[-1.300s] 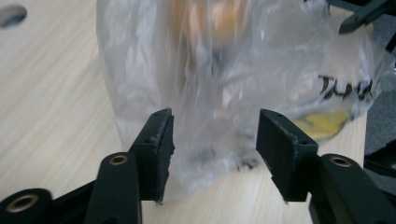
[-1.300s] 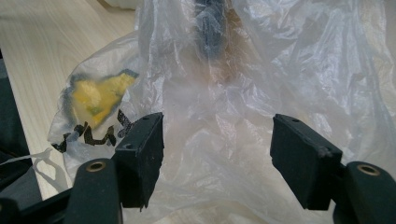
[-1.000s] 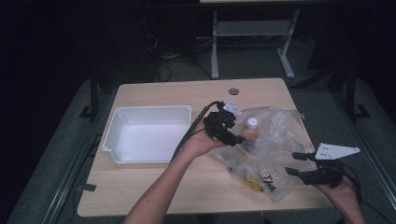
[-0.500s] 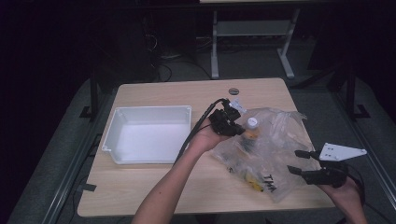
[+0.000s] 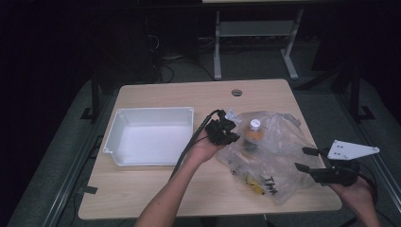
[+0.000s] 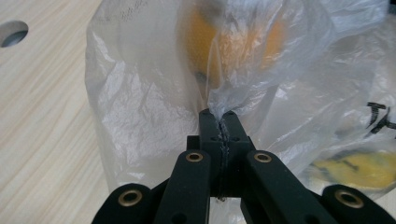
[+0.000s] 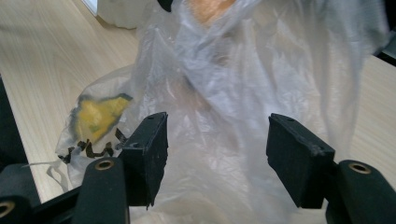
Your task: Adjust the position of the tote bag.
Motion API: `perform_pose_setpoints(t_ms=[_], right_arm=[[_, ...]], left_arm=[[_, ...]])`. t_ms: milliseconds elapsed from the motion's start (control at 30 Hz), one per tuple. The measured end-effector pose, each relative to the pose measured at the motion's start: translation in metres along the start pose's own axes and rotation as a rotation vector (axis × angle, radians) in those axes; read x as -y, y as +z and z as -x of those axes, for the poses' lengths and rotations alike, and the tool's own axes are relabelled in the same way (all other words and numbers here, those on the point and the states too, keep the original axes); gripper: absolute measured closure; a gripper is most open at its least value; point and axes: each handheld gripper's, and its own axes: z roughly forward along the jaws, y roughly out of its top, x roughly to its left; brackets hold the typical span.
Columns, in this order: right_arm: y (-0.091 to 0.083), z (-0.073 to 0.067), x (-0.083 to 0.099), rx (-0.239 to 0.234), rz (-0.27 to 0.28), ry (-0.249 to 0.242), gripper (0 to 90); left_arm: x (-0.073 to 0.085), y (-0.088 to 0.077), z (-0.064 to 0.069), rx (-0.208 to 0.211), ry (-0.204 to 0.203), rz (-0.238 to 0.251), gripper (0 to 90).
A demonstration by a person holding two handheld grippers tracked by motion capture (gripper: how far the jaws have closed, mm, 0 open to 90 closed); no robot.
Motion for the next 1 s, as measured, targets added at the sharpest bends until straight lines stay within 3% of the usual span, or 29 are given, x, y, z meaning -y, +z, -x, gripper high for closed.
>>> perform_pose_setpoints(t_ms=[133,233,333,400,533,567,767,967,1000], right_arm=[[-0.006,0.009,-0.007,-0.004,-0.006,-0.007,39.5],[-0.006,0.018,-0.010,-0.025,-0.020,0.004,40.2],[-0.003,0.021,-0.010,-0.048,-0.025,0.009,42.2],[0.005,0.022,-0.010,-0.085,-0.047,0.015,46.4],[0.020,0.019,-0.009,-0.116,-0.098,-0.005,49.0],[0.023,0.018,-0.008,-0.121,-0.106,-0.014,49.2],[0.040,0.013,-0.007,-0.134,-0.141,-0.028,54.8],[0.058,0.010,-0.005,-0.147,-0.178,-0.045,65.2],[0.061,0.010,-0.005,-0.167,-0.182,-0.048,74.7]], left_arm=[[0.003,0.003,-0.002,-0.013,0.007,-0.023,90.0],[0.008,0.007,-0.007,-0.017,-0.023,-0.035,90.0],[0.010,0.009,-0.010,-0.022,-0.026,-0.047,90.0],[0.012,0.012,-0.015,-0.025,-0.036,-0.062,90.0],[0.015,0.014,-0.021,-0.034,-0.062,-0.070,89.9],[0.017,0.015,-0.025,-0.039,-0.077,-0.068,89.9],[0.019,0.017,-0.028,-0.039,-0.080,-0.070,89.9],[0.021,0.021,-0.030,-0.043,-0.083,-0.078,89.8],[0.021,0.021,-0.030,-0.041,-0.082,-0.076,89.7]])
